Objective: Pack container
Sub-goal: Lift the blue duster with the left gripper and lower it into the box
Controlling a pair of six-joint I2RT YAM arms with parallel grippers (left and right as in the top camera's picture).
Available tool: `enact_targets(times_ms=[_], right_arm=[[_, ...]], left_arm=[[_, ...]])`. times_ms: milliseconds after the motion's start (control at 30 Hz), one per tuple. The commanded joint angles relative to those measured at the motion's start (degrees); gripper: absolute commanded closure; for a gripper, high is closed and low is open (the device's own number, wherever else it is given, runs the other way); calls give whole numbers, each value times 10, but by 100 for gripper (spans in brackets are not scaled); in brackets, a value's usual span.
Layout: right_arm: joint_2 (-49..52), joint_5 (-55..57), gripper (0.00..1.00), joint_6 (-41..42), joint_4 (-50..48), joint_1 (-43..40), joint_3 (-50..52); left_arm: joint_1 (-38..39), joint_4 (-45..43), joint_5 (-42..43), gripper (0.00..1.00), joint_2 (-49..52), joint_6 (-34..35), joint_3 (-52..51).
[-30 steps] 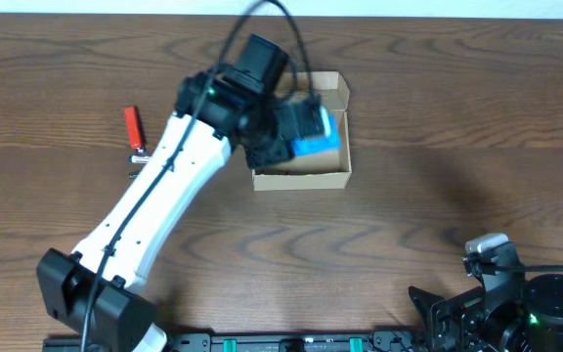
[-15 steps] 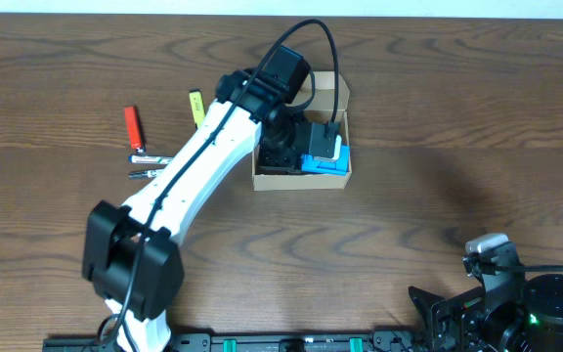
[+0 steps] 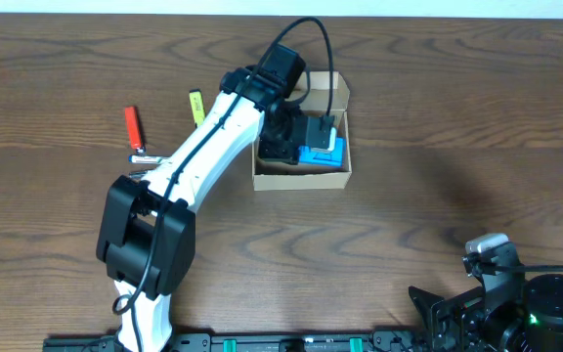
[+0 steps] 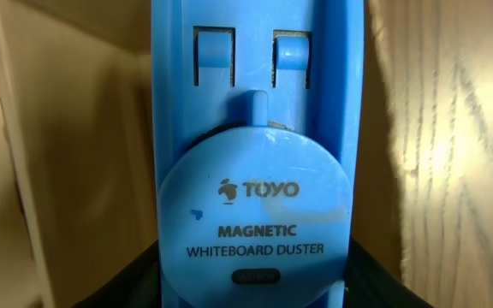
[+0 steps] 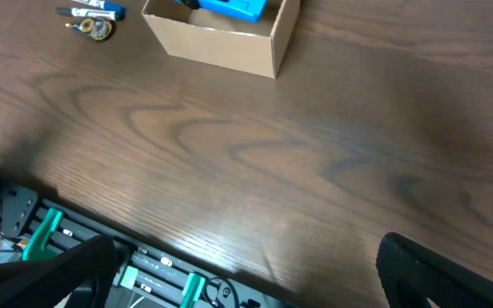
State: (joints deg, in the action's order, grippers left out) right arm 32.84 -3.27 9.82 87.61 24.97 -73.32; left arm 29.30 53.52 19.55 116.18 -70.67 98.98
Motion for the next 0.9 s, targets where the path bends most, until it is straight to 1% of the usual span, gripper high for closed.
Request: enact_targets(times_ms=[0, 433, 467, 500, 567, 600, 700, 767, 800, 867], right_arm=[[-1, -4, 1, -5, 1, -2, -1], [-1, -4, 1, -5, 1, -2, -1], [-1, -4, 1, -5, 1, -2, -1], [-1, -4, 1, -5, 1, -2, -1], [-1, -4, 1, -5, 1, -2, -1], [-1, -4, 1, -5, 1, -2, -1], [-1, -4, 1, -5, 1, -2, -1], [-1, -4, 1, -5, 1, -2, -1], [-1, -4, 1, -5, 1, -2, -1], [-1, -4, 1, -5, 1, -2, -1]], left_arm=[[-9, 2, 9, 94, 14, 5, 5], [-12, 19, 8, 94, 16, 12, 5], [-12, 19, 8, 86, 16, 18, 5], [-12, 19, 8, 76, 16, 23, 5], [-12, 19, 8, 69, 16, 32, 5], [-12, 19, 8, 64, 16, 37, 5], [-12, 20, 8, 62, 16, 40, 5], [-12, 20, 8, 59, 16, 40, 5], [-12, 20, 8, 56, 15, 40, 5], [-12, 20, 8, 53, 14, 41, 5]])
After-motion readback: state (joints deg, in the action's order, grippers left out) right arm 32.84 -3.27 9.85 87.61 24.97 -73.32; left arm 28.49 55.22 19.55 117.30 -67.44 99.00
